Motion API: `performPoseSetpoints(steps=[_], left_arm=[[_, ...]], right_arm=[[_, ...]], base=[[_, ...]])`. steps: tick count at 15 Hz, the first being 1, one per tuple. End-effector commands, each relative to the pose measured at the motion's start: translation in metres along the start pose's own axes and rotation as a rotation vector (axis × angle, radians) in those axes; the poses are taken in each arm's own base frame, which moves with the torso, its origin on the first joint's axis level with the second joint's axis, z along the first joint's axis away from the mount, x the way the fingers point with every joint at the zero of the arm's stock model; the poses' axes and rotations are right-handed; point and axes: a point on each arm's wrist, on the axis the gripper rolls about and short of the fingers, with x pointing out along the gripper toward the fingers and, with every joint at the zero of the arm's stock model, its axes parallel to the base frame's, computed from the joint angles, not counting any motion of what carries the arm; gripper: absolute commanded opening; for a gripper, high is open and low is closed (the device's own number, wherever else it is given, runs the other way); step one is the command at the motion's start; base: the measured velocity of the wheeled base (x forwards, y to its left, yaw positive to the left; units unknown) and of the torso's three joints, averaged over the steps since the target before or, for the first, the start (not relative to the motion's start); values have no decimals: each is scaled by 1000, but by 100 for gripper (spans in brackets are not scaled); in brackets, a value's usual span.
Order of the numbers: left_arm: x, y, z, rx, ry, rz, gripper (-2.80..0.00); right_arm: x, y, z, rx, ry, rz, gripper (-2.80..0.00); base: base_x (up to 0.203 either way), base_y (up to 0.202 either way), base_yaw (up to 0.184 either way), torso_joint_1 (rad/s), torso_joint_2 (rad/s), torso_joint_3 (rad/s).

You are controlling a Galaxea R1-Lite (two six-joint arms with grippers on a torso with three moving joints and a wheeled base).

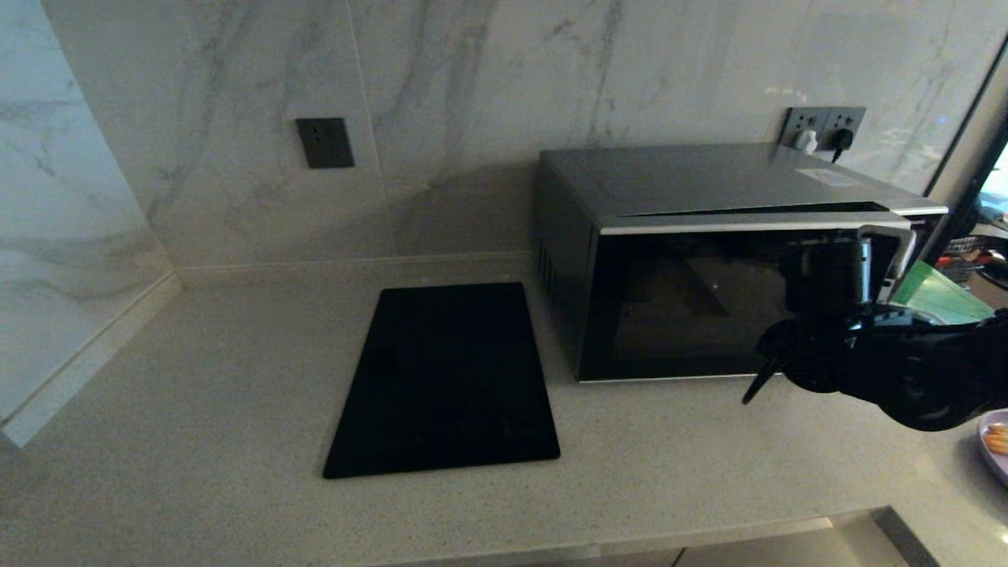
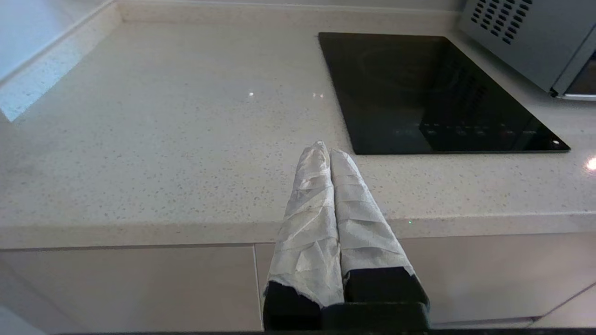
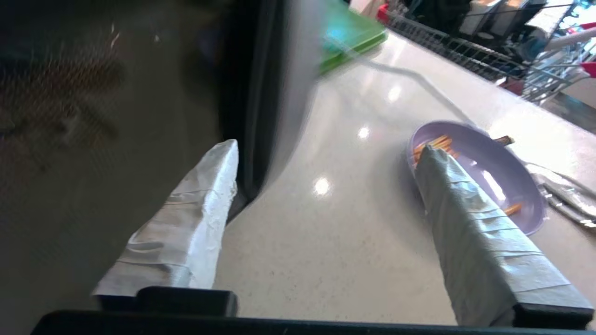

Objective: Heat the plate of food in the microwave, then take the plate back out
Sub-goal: Open the microwave oven

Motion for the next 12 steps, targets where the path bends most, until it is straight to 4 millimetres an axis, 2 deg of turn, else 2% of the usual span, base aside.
performPoseSetpoints(steps=[1,5,7,12], left_arm=[[0,0,0,-1,-1,1,-280],[0,0,0,-1,0,1,-280],[0,0,0,-1,-1,1,-280],[0,0,0,-1,0,0,-280]], right_arm=[[-15,-22,34,69,-40,19,0],[-28,-51,86,87,-94,58,0],[-22,-63,106,55,-95,68,0],[-4,-83,125,-141,42,204,0]], base=[[0,0,0,0,0,0],[0,0,0,0,0,0],[0,0,0,0,0,0],[0,0,0,0,0,0]])
